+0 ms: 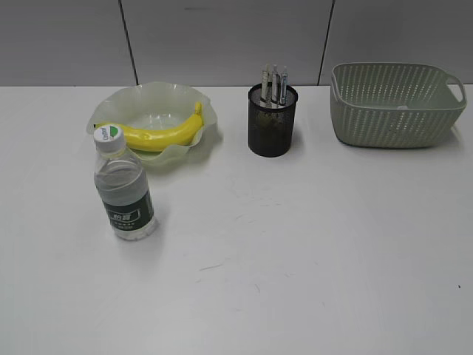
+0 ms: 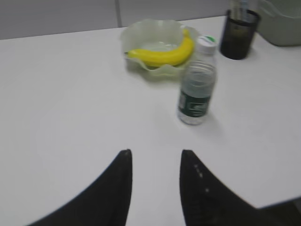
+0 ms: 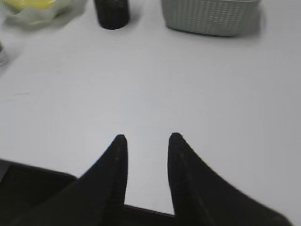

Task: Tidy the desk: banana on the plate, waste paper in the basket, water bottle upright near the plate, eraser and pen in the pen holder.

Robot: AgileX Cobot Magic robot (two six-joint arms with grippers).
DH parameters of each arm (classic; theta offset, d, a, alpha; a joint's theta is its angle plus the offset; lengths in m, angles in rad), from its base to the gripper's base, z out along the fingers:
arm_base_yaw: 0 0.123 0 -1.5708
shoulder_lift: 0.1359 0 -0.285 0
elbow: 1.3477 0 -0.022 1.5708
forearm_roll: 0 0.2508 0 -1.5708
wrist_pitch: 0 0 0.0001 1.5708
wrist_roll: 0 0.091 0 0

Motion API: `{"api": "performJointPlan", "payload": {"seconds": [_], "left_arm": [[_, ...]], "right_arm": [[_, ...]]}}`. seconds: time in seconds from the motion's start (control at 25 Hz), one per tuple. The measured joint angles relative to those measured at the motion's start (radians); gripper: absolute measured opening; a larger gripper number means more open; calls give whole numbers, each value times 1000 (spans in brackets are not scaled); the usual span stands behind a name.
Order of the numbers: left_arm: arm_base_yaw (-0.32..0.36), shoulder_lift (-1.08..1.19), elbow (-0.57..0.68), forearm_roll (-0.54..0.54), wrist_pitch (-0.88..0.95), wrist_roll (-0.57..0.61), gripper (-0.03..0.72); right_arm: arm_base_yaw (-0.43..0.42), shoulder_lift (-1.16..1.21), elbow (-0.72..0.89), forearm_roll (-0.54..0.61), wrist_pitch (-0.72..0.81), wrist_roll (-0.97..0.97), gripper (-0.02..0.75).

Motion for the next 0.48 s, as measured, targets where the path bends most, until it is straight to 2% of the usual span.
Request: {"api": "performJointPlan", "payload": {"seconds": [0.12,0.2,0.48], "left_arm": [[225,0,0,4,1,0,258],[303,0,0,5,0,0,258],[321,0,0,6,-3,0,248]], "right_arm": [[-146,-10,0,0,0,0,248],[-193,-36,0,0,1,0,248],[-218,-44,0,-1,4,0,247]]}}
